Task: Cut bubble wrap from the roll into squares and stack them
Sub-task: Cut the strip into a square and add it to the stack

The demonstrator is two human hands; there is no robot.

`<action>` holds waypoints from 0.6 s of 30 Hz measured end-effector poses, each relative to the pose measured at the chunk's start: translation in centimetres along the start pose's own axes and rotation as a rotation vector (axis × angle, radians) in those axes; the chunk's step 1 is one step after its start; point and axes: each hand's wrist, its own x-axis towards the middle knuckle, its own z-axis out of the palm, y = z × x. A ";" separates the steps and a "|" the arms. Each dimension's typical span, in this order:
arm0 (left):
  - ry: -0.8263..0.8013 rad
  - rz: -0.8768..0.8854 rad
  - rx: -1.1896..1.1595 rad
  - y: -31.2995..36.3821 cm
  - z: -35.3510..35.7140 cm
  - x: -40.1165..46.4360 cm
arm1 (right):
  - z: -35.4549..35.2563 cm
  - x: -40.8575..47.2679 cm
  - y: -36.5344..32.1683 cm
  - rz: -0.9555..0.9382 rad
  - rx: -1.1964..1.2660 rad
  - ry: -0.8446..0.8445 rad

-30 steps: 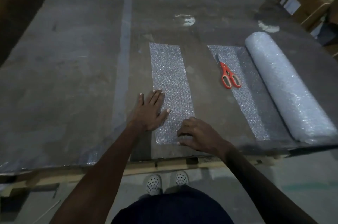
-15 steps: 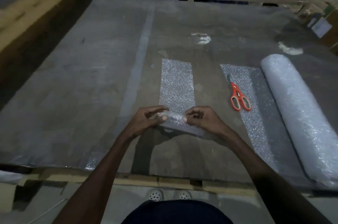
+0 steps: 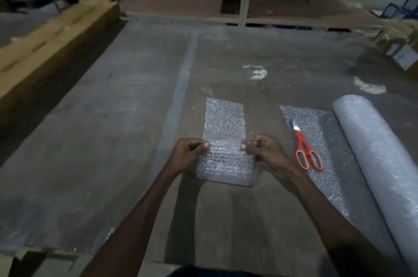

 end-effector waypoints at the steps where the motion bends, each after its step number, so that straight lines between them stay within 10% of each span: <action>1: 0.003 -0.004 0.006 -0.1 -0.3 0.9 | 0.0 0.9 -0.1 0.002 -0.006 0.042; 18: 0.205 -0.179 0.316 -2.8 -2.4 18.3 | -0.1 18.7 -1.3 0.151 -0.067 0.422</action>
